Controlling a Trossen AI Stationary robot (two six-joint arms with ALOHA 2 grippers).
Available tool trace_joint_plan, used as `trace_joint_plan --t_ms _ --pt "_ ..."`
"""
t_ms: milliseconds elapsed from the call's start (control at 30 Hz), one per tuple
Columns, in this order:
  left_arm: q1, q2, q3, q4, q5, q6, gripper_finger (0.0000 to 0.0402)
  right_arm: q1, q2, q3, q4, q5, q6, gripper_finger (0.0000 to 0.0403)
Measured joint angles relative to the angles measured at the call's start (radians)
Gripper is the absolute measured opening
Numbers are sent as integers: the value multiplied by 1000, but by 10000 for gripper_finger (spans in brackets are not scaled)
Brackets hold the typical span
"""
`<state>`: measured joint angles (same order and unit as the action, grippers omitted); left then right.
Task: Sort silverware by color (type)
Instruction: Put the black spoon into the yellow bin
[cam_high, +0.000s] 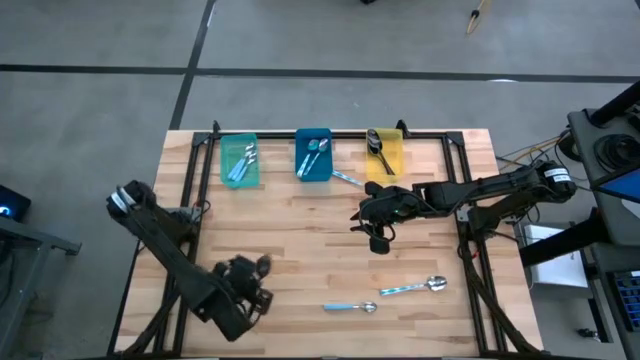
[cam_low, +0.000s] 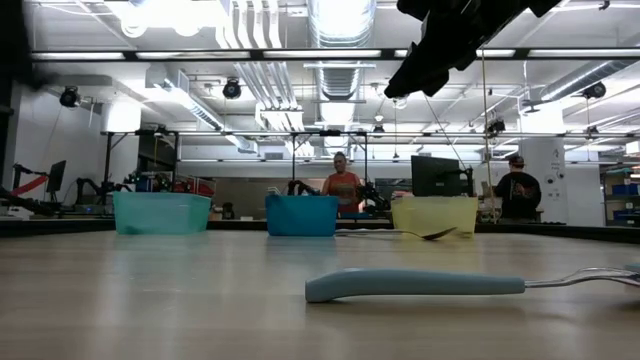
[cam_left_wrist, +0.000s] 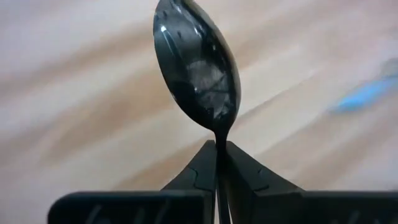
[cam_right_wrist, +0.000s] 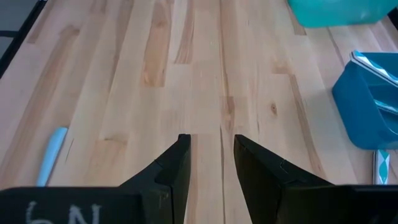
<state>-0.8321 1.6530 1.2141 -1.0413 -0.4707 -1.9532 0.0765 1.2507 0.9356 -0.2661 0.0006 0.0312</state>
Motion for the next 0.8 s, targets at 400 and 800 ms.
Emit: trace_joint_plan --t_ms 400,800 --pt "310 -262 -30 615 -174 1294 0 0 0 0 -29 1 -18 111" --pt "581 -384 -372 1346 440 1948 0 2 5 -6 219 -1 -71 112"
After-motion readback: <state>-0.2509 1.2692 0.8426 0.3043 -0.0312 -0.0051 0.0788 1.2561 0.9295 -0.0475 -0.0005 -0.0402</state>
